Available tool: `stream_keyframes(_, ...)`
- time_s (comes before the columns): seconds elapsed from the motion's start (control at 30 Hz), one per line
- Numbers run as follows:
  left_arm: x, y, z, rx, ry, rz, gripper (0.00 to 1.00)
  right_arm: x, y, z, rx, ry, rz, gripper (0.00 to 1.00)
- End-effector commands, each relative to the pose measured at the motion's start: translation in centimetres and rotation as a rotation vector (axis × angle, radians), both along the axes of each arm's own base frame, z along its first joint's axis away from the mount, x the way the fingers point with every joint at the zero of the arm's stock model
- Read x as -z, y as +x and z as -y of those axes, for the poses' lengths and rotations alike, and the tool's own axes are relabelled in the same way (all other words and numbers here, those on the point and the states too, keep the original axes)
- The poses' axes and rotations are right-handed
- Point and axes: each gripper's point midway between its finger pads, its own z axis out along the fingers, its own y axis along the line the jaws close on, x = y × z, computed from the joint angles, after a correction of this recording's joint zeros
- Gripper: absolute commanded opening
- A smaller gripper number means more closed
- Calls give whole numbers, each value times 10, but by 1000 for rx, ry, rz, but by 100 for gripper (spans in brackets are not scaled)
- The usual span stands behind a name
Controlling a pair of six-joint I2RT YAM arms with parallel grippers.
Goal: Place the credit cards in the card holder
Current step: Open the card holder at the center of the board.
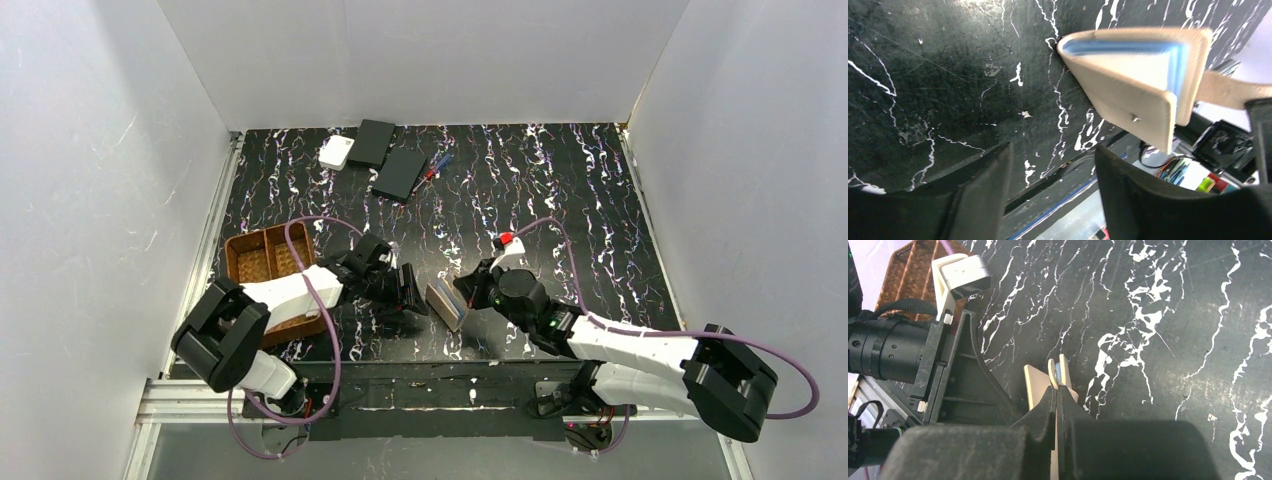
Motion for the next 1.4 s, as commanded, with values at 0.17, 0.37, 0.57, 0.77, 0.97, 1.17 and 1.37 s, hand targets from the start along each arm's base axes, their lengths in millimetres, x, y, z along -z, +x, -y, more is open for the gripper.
stream_keyframes(0.17, -32, -3, 5, 21, -96, 83, 74, -22, 0, -23, -98, 8, 38, 1)
stream_keyframes(0.37, -43, 2, 12, -26, -148, 79, 84, -24, 1, -26, -104, 11, 37, 1)
stream_keyframes(0.57, -25, -1, 12, -37, -107, 12, 51, -23, 2, -21, -81, -2, 33, 1)
stream_keyframes(0.77, -11, -3, -2, -32, -27, 32, 22, -9, 3, -2, -16, -74, -5, 1)
stream_keyframes(0.97, 10, -4, -19, 59, 116, 38, 0, 17, -3, 32, -36, -396, -47, 44)
stream_keyframes(1.17, 9, -4, -14, 59, 83, 37, 0, 12, -18, 48, -146, -597, -110, 66)
stream_keyframes(1.37, 6, -4, -14, 58, 83, 38, 0, -49, -31, 23, -272, -465, -57, 81)
